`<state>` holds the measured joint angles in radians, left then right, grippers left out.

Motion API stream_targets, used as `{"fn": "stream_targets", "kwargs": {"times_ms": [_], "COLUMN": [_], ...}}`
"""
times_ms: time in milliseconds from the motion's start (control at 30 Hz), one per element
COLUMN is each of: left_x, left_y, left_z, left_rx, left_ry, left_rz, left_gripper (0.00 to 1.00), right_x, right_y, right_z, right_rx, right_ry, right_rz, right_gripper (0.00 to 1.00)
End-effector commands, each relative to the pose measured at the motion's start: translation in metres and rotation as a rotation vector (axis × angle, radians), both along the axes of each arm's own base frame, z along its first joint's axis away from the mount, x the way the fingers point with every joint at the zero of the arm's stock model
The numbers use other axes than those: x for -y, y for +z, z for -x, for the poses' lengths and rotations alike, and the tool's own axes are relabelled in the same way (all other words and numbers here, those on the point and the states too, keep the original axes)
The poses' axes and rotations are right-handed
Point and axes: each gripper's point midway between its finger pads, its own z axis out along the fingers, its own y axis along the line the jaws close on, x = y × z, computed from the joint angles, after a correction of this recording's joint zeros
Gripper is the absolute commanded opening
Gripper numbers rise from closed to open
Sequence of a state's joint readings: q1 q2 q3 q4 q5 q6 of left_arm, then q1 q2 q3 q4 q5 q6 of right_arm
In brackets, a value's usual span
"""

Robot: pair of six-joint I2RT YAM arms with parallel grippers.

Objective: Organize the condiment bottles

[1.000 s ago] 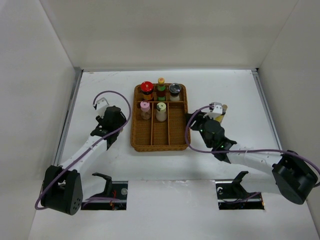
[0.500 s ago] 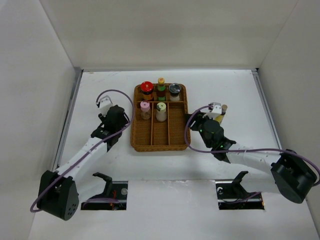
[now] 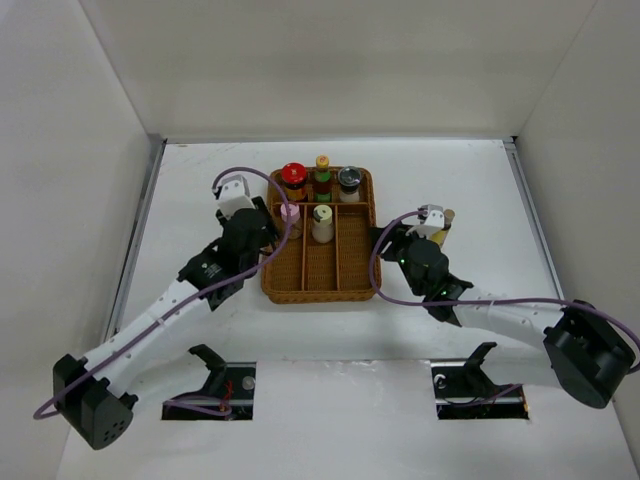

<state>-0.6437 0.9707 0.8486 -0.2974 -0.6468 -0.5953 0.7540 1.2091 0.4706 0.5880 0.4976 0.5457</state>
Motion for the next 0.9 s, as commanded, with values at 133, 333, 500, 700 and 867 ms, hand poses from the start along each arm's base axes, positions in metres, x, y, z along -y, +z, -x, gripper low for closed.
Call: {"fn": "stream_targets", "kwargs": {"times_ms": [133,333,500,700,867], "left_x": [0.025,0.036,0.044,0.041,0.040], "left_y": [-0.021,-0.046,-0.062,-0.081,-0.093], "left_z": [0.003,0.001,-0.001,-0.003,-0.005], "left_rx": [-0.059,-0.111,-0.140,-0.169,-0.187], "left_ry": [-0.057,-0.080,-0.098,-0.092,-0.080], "left_rz": [-0.013,-0.025,-0.013,-0.017,-0.012], "left_gripper": [0.32,0.32,0.32,0.33,0.34], "right_x": [-0.006,-0.005,-0.004,-0.005,-0.004], "right_y": [0.030,0.032,0.032,0.031,0.033], "right_z": [-0.004,-0.002,-0.002,-0.003,-0.002], "right_rx": [0.064,0.068,0.069,0.064,0.072], "right_ry": [0.000,0.001,0.000,0.003,0.000], "right_rz": [-0.049,-0.056,-0.053,-0.053,-0.056], "right_gripper": [0.59,0.59,0.59,0.59,0.59]}}
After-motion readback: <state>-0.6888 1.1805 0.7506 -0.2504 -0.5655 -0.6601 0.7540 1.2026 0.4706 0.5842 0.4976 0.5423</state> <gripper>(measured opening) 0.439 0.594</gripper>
